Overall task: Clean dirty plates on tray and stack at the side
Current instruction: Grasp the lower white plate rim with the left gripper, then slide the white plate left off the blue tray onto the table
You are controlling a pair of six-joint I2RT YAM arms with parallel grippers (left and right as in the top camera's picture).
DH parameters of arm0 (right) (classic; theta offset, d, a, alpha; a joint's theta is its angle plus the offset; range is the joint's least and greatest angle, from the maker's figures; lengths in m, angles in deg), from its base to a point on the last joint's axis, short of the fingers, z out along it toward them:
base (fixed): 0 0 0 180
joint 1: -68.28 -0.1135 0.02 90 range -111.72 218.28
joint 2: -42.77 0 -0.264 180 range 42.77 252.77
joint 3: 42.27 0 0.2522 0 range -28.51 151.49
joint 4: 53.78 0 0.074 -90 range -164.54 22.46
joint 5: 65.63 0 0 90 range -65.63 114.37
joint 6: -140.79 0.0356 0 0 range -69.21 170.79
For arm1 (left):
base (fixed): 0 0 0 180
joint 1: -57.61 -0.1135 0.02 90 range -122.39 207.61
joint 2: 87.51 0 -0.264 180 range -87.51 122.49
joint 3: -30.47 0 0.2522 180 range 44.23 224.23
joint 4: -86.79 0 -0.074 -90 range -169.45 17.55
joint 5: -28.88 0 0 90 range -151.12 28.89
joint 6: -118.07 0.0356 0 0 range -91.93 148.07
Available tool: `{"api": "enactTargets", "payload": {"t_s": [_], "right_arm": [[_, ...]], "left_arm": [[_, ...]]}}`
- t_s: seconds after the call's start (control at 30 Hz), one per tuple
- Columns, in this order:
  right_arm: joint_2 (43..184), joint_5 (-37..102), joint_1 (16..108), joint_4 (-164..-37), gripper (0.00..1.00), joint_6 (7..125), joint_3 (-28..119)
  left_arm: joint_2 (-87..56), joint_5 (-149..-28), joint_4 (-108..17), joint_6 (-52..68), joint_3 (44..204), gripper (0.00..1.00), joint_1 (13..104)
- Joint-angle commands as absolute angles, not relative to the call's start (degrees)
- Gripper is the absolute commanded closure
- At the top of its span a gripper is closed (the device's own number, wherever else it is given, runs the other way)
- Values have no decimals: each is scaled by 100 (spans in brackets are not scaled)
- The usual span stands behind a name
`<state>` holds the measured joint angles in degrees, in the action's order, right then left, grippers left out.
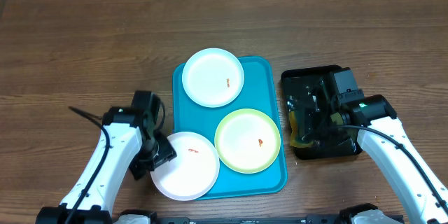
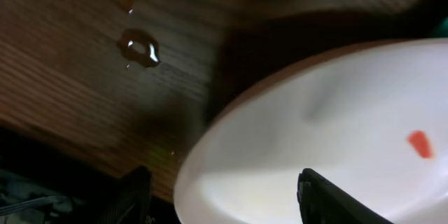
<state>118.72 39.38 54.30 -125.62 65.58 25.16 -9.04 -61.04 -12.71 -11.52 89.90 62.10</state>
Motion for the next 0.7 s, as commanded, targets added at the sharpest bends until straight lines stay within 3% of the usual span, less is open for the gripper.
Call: {"api": "enactTargets", "payload": {"t_s": [0.0, 0.33, 0.67], "right_arm": [[11767, 3948, 5408, -12521, 96, 6560, 2686], [11767, 3951, 5408, -12446, 96, 6578, 2686], [11767, 3948, 5408, -12440, 96, 6580, 2686]], "left_arm": [[-952, -6062, -1394, -1281, 8844, 37, 5994], [-954, -5785, -2797, -173, 8846, 73, 5950], [-954, -5627, -3813, 732, 8907, 77, 5950]]}}
